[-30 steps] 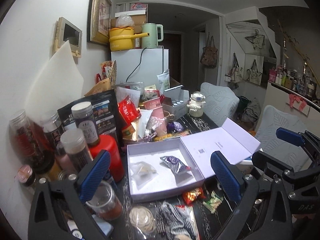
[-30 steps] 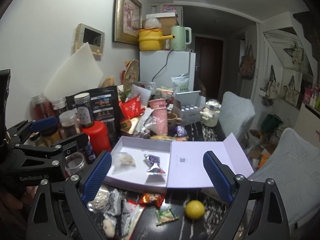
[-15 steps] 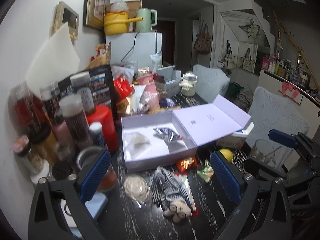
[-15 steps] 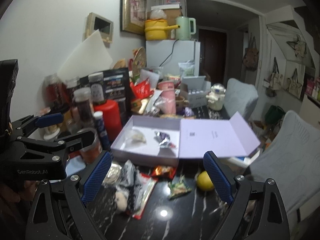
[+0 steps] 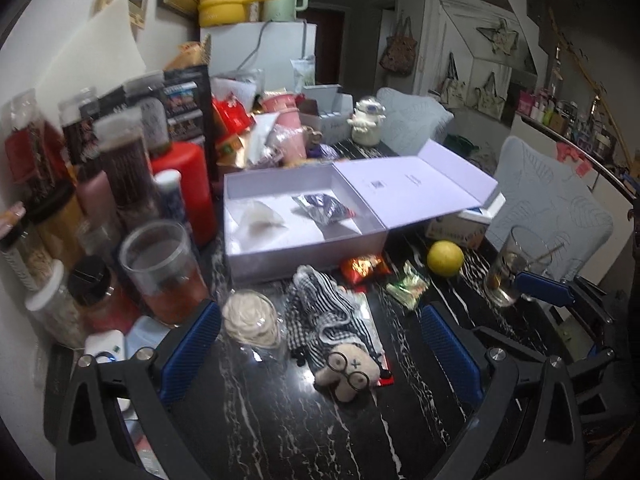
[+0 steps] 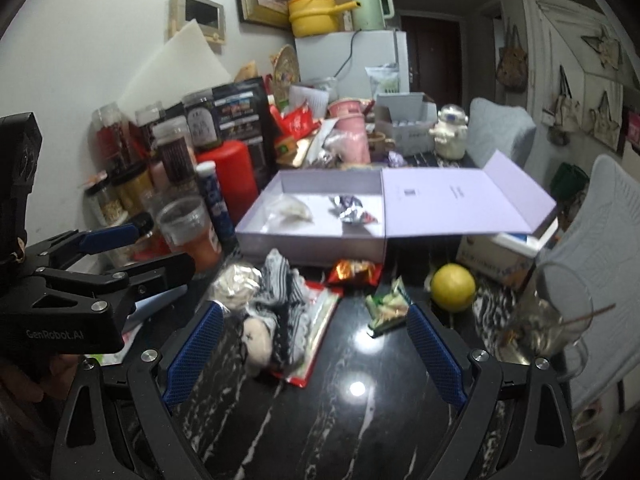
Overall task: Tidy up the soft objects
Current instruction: 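Grasp the plaid-dressed plush doll with the left tool while the right tool approaches the green packet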
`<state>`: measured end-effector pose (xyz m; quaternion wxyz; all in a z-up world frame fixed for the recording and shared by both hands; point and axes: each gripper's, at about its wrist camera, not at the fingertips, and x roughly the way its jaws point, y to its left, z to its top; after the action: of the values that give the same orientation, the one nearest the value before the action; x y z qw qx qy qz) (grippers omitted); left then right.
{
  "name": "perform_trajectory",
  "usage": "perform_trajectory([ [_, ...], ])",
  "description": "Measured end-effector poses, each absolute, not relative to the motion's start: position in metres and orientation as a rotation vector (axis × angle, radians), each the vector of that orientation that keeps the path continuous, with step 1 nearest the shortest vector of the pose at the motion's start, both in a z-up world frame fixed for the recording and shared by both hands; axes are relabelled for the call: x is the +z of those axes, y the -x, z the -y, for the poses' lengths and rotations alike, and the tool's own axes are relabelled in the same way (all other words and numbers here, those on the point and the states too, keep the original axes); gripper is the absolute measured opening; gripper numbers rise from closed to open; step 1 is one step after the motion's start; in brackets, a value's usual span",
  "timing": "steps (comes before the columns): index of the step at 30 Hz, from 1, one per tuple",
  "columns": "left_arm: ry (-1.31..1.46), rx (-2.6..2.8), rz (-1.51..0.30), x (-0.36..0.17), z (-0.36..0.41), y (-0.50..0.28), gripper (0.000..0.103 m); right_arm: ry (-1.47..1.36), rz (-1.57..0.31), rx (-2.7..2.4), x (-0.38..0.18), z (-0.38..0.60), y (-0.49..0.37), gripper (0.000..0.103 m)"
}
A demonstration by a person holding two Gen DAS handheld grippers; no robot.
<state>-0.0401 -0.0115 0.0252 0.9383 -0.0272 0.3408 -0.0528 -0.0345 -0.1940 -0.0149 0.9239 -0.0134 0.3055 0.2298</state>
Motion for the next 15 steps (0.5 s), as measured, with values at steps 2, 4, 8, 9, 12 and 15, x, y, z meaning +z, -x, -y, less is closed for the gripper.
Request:
perform_trajectory([
  [2, 0.061, -0.123, -0.715, 0.016, 0.015, 0.036, 0.102, 0.028, -0.643, 0.471, -0.022, 0.195, 0.033, 0.094],
  [4, 0.067, -0.131, -0.731, 0.008, 0.016, 0.033, 0.102, 0.023, -0.664, 0.470, -0.030, 0.197, 0.029, 0.094],
  [8, 0.074, -0.134, -0.767, -0.008, 0.020, 0.023, 0.102, 0.009, -0.706, 0.451, -0.047, 0.204, 0.020, 0.094],
  [9, 0.079, -0.138, -0.776, -0.012, 0.020, 0.021, 0.102, 0.005, -0.715, 0.448, -0.051, 0.206, 0.018, 0.094],
  [12, 0.093, -0.149, -0.813, -0.025, 0.024, 0.011, 0.102, -0.003, -0.742, 0.436, -0.063, 0.211, 0.012, 0.094],
  [15, 0.096, -0.152, -0.830, -0.034, 0.028, 0.004, 0.102, -0.009, -0.763, 0.424, -0.073, 0.217, 0.005, 0.094],
])
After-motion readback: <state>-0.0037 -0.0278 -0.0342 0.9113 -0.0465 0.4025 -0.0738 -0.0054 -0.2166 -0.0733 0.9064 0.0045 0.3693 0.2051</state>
